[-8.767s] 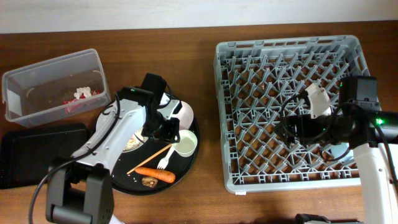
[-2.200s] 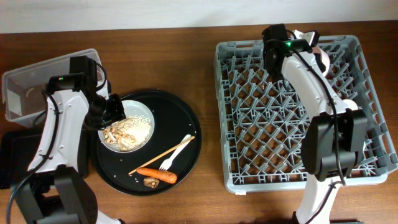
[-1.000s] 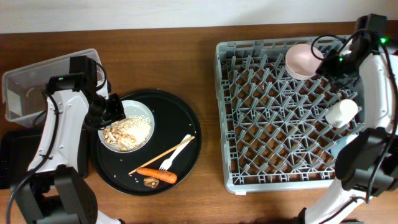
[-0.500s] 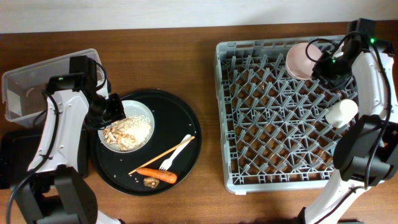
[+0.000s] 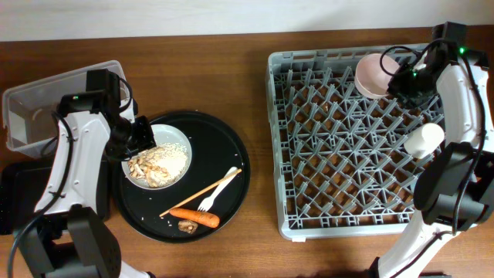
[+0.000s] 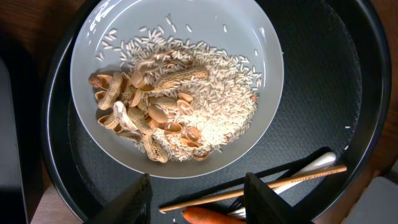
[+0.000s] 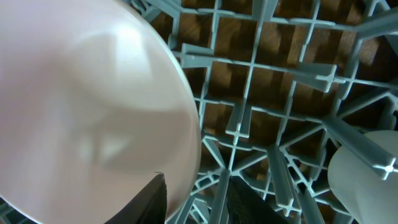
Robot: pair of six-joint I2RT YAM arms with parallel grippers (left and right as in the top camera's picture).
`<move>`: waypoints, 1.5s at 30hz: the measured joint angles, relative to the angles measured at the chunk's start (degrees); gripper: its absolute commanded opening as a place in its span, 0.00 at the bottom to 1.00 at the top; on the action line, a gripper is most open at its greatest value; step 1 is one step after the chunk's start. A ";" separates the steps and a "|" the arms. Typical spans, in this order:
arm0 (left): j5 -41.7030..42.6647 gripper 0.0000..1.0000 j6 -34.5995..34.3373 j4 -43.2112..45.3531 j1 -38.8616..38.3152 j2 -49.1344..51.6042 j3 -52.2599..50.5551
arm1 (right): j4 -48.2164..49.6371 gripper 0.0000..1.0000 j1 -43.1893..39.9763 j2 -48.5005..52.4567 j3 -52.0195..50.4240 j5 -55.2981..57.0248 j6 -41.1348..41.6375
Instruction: Sort waste into correct bins and load items into the dishwasher rack
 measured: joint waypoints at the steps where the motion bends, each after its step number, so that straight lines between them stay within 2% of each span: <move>1: 0.00 0.47 -0.02 0.00 0.00 0.00 0.00 | 0.00 0.35 0.00 0.00 0.00 0.37 -0.02; 7: 0.00 0.47 -0.02 -0.04 0.00 0.00 0.00 | 0.48 0.35 0.00 0.00 0.00 1.90 -0.04; 10: 0.00 0.47 0.00 -0.04 0.00 0.00 0.00 | 1.29 0.29 0.02 0.00 0.00 1.95 -0.07; 18: 0.00 0.47 0.00 -0.15 0.00 0.00 0.00 | 4.39 0.28 0.83 0.00 0.00 1.84 -0.02; 23: 0.00 0.47 -0.02 -0.15 0.00 0.00 0.00 | 4.39 0.04 0.83 0.00 0.00 1.86 -0.15; 31: 0.00 0.47 -0.02 -0.17 0.00 0.00 0.00 | 4.33 0.04 0.33 -0.44 0.02 3.23 -0.48; 34: 0.00 0.47 -0.02 -0.15 0.00 0.00 0.00 | 3.61 0.04 -0.37 -7.32 0.35 14.88 -3.56; 36: -0.02 0.47 -0.02 -0.15 0.00 0.00 0.00 | 2.84 0.04 1.22 -14.12 1.79 32.83 -5.25; 38: 0.00 0.47 -0.02 -0.17 0.00 0.00 0.00 | 2.60 0.04 3.72 -16.22 2.32 45.53 -5.73; 39: -0.02 0.47 0.00 -0.15 0.00 0.00 0.00 | 2.60 0.04 5.73 -16.15 2.01 52.98 -5.55; 41: 0.00 0.47 0.00 -0.17 0.00 0.00 0.00 | 2.54 0.04 9.09 -14.29 0.04 61.11 -4.79; 45: 0.00 0.47 0.00 -0.17 0.00 0.00 0.00 | 2.78 0.04 13.81 -6.73 -5.53 67.73 -3.74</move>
